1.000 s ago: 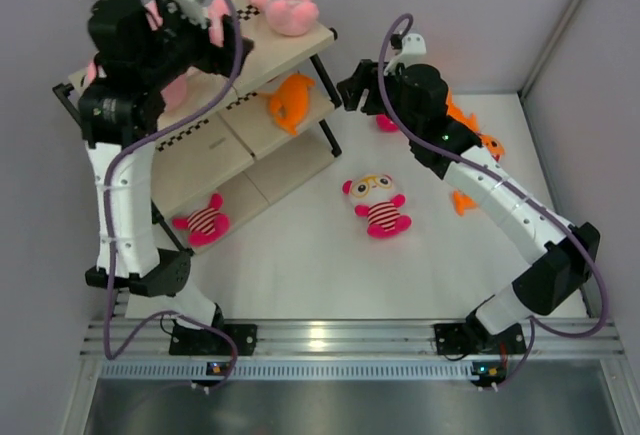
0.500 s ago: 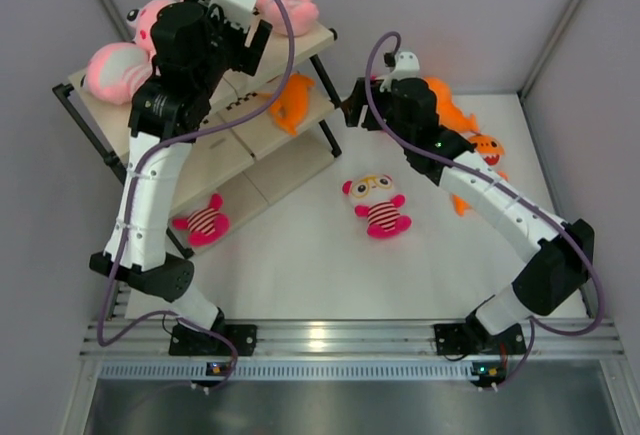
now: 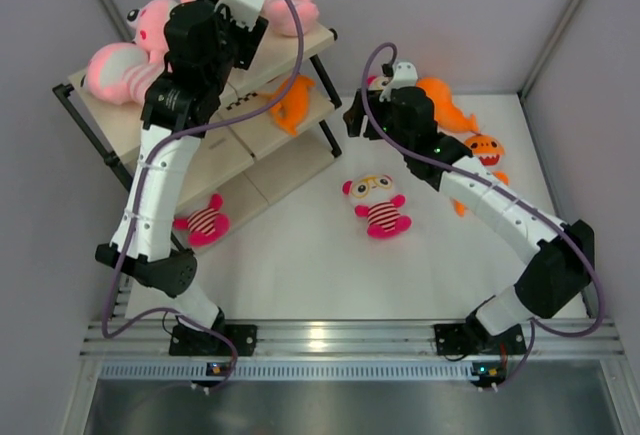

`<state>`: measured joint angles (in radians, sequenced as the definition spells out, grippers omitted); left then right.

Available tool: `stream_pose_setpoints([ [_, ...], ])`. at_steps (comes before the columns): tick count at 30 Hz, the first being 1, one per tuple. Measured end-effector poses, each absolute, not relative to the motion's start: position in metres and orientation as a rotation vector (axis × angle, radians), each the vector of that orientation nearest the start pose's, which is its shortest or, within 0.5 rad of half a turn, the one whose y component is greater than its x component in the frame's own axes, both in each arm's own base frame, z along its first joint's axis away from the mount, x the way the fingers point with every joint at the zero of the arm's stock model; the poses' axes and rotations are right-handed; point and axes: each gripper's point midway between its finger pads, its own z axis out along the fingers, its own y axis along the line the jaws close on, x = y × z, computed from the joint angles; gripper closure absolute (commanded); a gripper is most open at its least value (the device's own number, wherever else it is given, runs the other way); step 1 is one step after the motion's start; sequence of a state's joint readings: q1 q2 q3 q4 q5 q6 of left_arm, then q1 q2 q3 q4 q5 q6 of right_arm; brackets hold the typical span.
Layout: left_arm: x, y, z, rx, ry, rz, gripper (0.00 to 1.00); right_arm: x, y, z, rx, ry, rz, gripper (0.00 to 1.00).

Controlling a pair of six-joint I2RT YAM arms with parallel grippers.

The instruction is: Place and organize the stuffed toys onto the shelf

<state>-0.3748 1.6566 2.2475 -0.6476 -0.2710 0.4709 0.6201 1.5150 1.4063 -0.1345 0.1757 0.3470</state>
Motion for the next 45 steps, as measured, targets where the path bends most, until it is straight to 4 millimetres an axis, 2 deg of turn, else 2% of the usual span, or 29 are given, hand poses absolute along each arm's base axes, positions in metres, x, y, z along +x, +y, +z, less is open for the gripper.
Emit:
stream_pose_setpoints([
  [7,0.448,-0.097,0.513,0.471,1.554,0.293,0.34,0.399,0.263,0.319,-0.124,1.822,0.523,0.27],
  [13,0.456,-0.089,0.507,0.464,1.569,0.303,0.44,0.398,0.261,0.318,-0.121,1.822,0.519,0.27],
  [18,0.458,-0.094,0.504,0.488,1.568,0.277,0.69,0.397,0.260,0.318,-0.119,1.822,0.516,0.27],
  [20,0.459,-0.095,0.502,0.494,1.569,0.263,0.76,0.397,0.260,0.318,-0.118,1.821,0.515,0.27],
  [22,0.460,-0.096,0.499,0.502,1.573,0.255,0.93,0.396,0.258,0.318,-0.117,1.822,0.512,0.27],
  [24,0.461,-0.096,0.497,0.508,1.575,0.250,1.00,0.394,0.257,0.316,-0.117,1.825,0.511,0.27],
  [27,0.459,-0.098,0.495,0.526,1.572,0.241,1.00,0.393,0.256,0.317,-0.116,1.825,0.509,0.27],
  [32,0.441,-0.100,0.497,0.570,1.551,0.213,1.00,0.390,0.253,0.319,-0.113,1.819,0.511,0.27],
  [40,0.384,-0.095,0.523,0.632,1.452,0.189,1.00,0.387,0.253,0.315,-0.109,1.824,0.522,0.27],
  [45,0.363,-0.100,0.522,0.694,1.417,0.158,1.00,0.385,0.253,0.319,-0.111,1.817,0.533,0.27],
])
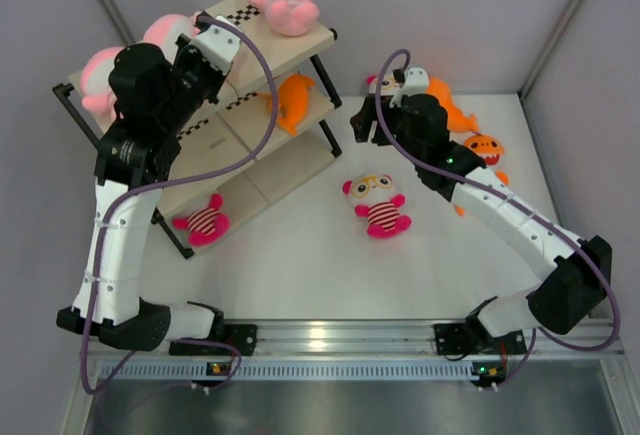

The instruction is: Place and organize the stuffed toys onto the shelf

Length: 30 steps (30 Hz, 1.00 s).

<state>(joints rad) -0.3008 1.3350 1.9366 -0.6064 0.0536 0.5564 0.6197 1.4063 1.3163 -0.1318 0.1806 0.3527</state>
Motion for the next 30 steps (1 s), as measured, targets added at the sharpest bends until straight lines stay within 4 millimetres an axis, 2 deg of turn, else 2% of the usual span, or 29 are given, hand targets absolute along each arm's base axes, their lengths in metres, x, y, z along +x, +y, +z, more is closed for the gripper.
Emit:
stream_pose_setpoints([
  [3,0.360,-0.103,0.517,0.728,1.411,0.137,1.00,0.385,0.254,0.326,-0.114,1.806,0.540,0.26],
  [5,0.359,-0.106,0.511,0.757,1.410,0.118,1.00,0.385,0.255,0.343,-0.111,1.778,0.555,0.26],
  [7,0.358,-0.110,0.505,0.787,1.413,0.099,1.00,0.386,0.257,0.369,-0.106,1.726,0.585,0.26],
  [12,0.355,-0.113,0.502,0.833,1.401,0.085,1.00,0.388,0.265,0.450,-0.086,1.547,0.685,0.27],
  [16,0.354,-0.113,0.502,0.842,1.394,0.082,1.00,0.403,0.285,0.500,-0.075,1.443,0.768,0.28],
  [18,0.352,-0.112,0.503,0.845,1.393,0.087,1.00,0.413,0.299,0.517,-0.073,1.406,0.817,0.28],
  [21,0.348,-0.110,0.505,0.851,1.383,0.101,1.00,0.433,0.319,0.525,-0.055,1.386,0.876,0.28],
  [23,0.346,-0.109,0.507,0.854,1.378,0.109,0.99,0.448,0.332,0.519,-0.038,1.391,0.901,0.28],
  [24,0.346,-0.108,0.507,0.855,1.377,0.113,0.91,0.457,0.338,0.513,-0.029,1.400,0.911,0.29],
  [27,0.344,-0.106,0.508,0.856,1.373,0.129,0.80,0.473,0.351,0.491,0.001,1.441,0.930,0.29],
  [28,0.345,-0.105,0.509,0.858,1.372,0.134,0.80,0.479,0.354,0.486,0.017,1.446,0.932,0.29],
  [30,0.345,-0.104,0.508,0.855,1.377,0.140,0.79,0.482,0.354,0.489,0.041,1.430,0.943,0.29],
])
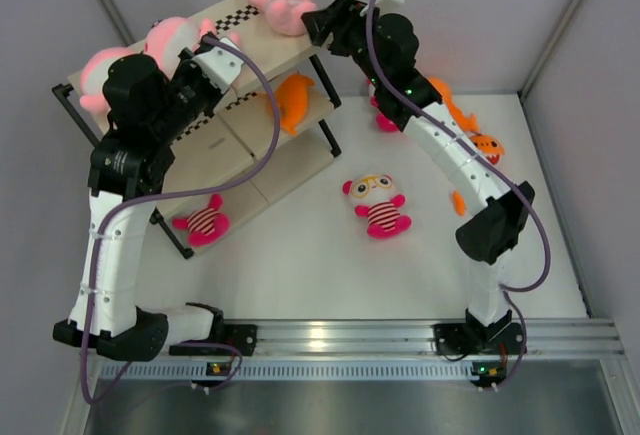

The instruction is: Place and organize the stuffed toys onto the shelf

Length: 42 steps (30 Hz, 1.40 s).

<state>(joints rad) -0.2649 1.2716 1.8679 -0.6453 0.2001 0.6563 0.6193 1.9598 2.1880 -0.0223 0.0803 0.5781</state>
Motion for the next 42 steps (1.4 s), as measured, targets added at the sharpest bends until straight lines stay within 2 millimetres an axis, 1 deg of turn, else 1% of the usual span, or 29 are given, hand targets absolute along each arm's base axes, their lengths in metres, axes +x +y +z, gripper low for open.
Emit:
stream_pose_setpoints([
  [8,0.347,-0.101,0.505,0.848,1.389,0.155,0.74,0.476,0.357,0.512,0.067,1.359,0.975,0.29],
  [12,0.348,-0.098,0.506,0.840,1.393,0.175,0.71,0.482,0.364,0.519,0.081,1.325,0.999,0.29],
  [14,0.350,-0.097,0.506,0.842,1.393,0.187,0.72,0.488,0.368,0.521,0.090,1.310,1.008,0.34],
  [15,0.350,-0.096,0.506,0.845,1.391,0.190,0.74,0.491,0.371,0.519,0.097,1.311,1.010,0.35],
  [16,0.351,-0.096,0.505,0.850,1.391,0.197,0.78,0.494,0.373,0.515,0.103,1.316,1.009,0.40],
  [17,0.351,-0.096,0.505,0.851,1.391,0.198,0.78,0.497,0.375,0.510,0.108,1.324,1.007,0.42],
  [18,0.353,-0.096,0.505,0.856,1.388,0.204,0.83,0.500,0.375,0.508,0.116,1.322,0.998,0.45],
  [20,0.356,-0.096,0.503,0.861,1.389,0.211,0.86,0.503,0.373,0.506,0.129,1.323,0.989,0.54],
  [21,0.357,-0.097,0.502,0.865,1.390,0.214,0.90,0.503,0.373,0.506,0.129,1.322,0.987,0.58],
  [22,0.358,-0.097,0.502,0.871,1.387,0.213,0.92,0.503,0.374,0.506,0.128,1.322,0.987,0.65],
  [25,0.360,-0.101,0.500,0.892,1.380,0.206,0.97,0.502,0.375,0.505,0.115,1.325,0.980,0.73],
  [27,0.360,-0.104,0.499,0.908,1.371,0.194,0.98,0.500,0.377,0.505,0.088,1.325,0.975,0.76],
  [30,0.360,-0.111,0.499,0.943,1.349,0.168,0.99,0.496,0.381,0.506,0.010,1.319,0.958,0.82],
  [31,0.360,-0.114,0.499,0.957,1.340,0.159,1.00,0.493,0.383,0.507,-0.024,1.315,0.953,0.87],
  [37,0.359,-0.127,0.498,1.038,1.280,0.117,1.00,0.478,0.391,0.516,-0.217,1.275,0.966,0.93],
  [40,0.358,-0.128,0.499,1.060,1.262,0.116,1.00,0.471,0.393,0.521,-0.285,1.248,0.960,0.92],
  [42,0.358,-0.128,0.500,1.070,1.253,0.118,0.99,0.469,0.393,0.523,-0.314,1.238,0.957,0.90],
])
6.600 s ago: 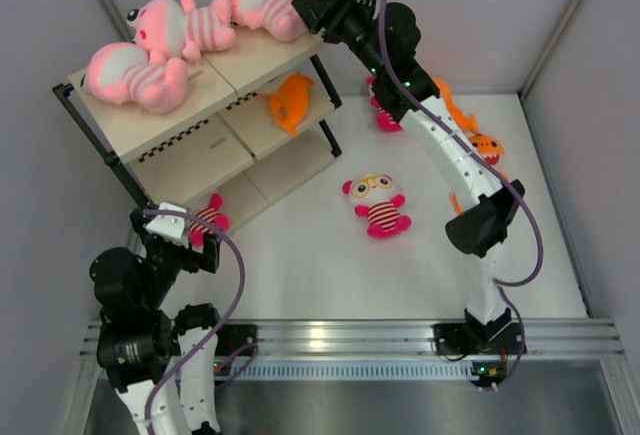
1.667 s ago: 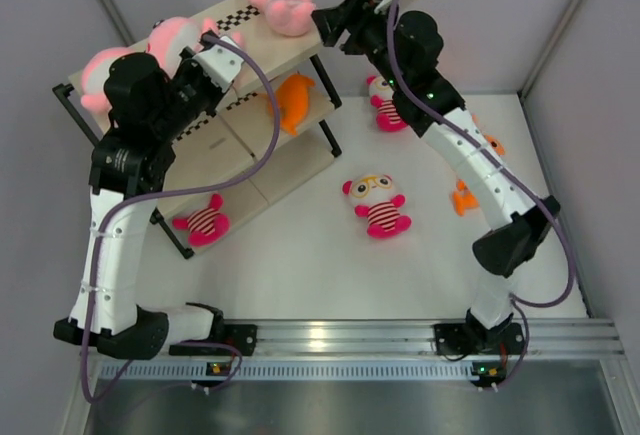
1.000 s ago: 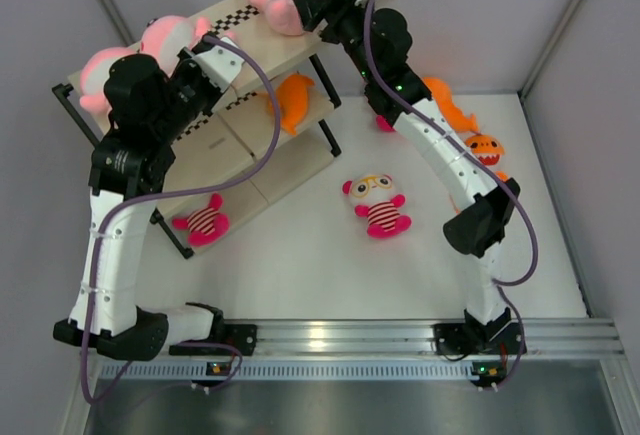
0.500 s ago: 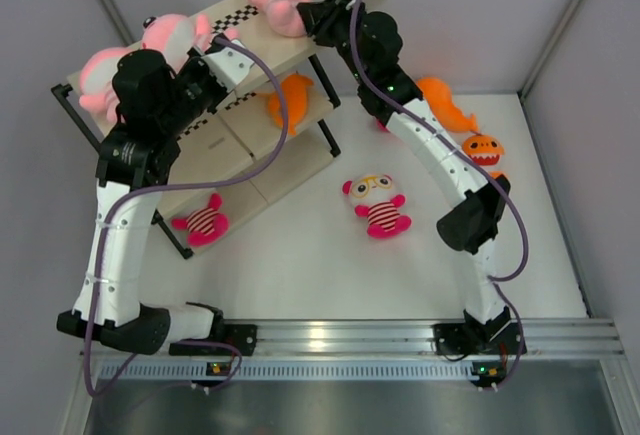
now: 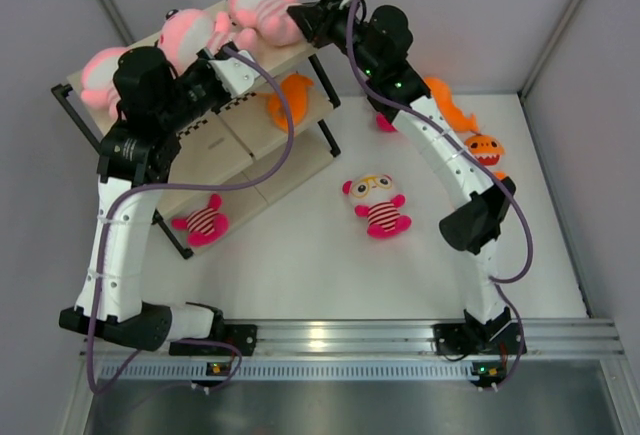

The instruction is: Place and organize the stuffed toys onto the shelf

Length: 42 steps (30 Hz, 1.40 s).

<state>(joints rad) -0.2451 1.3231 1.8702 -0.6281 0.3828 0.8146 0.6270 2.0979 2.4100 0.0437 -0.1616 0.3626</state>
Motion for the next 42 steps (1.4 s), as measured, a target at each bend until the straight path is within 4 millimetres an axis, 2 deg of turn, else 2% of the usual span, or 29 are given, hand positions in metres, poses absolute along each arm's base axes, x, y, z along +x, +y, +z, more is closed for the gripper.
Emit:
stream_pose_setpoints([
  [2,0.358,-0.127,0.500,1.073,1.250,0.121,0.99,0.468,0.393,0.523,-0.331,1.233,0.958,0.88],
  [3,0.358,-0.127,0.500,1.075,1.248,0.124,0.94,0.468,0.393,0.523,-0.337,1.233,0.958,0.87],
  [6,0.360,-0.124,0.500,1.082,1.244,0.145,0.77,0.471,0.390,0.521,-0.341,1.239,0.954,0.76],
  [8,0.361,-0.121,0.496,1.086,1.252,0.169,0.70,0.472,0.388,0.521,-0.341,1.239,0.952,0.70],
  [9,0.361,-0.119,0.494,1.086,1.260,0.179,0.66,0.473,0.387,0.521,-0.340,1.239,0.953,0.64],
  [11,0.363,-0.115,0.491,1.082,1.273,0.197,0.65,0.472,0.387,0.521,-0.342,1.240,0.957,0.62],
  [13,0.364,-0.112,0.491,1.073,1.284,0.214,0.61,0.472,0.387,0.520,-0.343,1.243,0.960,0.57],
  [14,0.365,-0.110,0.491,1.067,1.290,0.221,0.56,0.472,0.388,0.518,-0.345,1.248,0.962,0.54],
  [17,0.366,-0.105,0.492,1.042,1.308,0.242,0.48,0.469,0.386,0.507,-0.350,1.281,0.958,0.43],
  [21,0.366,-0.098,0.495,1.016,1.320,0.277,0.42,0.463,0.382,0.503,-0.352,1.301,0.956,0.32],
  [30,0.360,-0.084,0.513,0.959,1.316,0.346,0.42,0.447,0.371,0.529,-0.347,1.254,0.960,0.24],
  [36,0.355,-0.075,0.524,0.920,1.313,0.381,0.32,0.428,0.358,0.556,-0.346,1.206,0.965,0.22],
  [42,0.344,-0.076,0.527,0.904,1.301,0.356,0.20,0.402,0.343,0.569,-0.379,1.191,0.957,0.21],
])
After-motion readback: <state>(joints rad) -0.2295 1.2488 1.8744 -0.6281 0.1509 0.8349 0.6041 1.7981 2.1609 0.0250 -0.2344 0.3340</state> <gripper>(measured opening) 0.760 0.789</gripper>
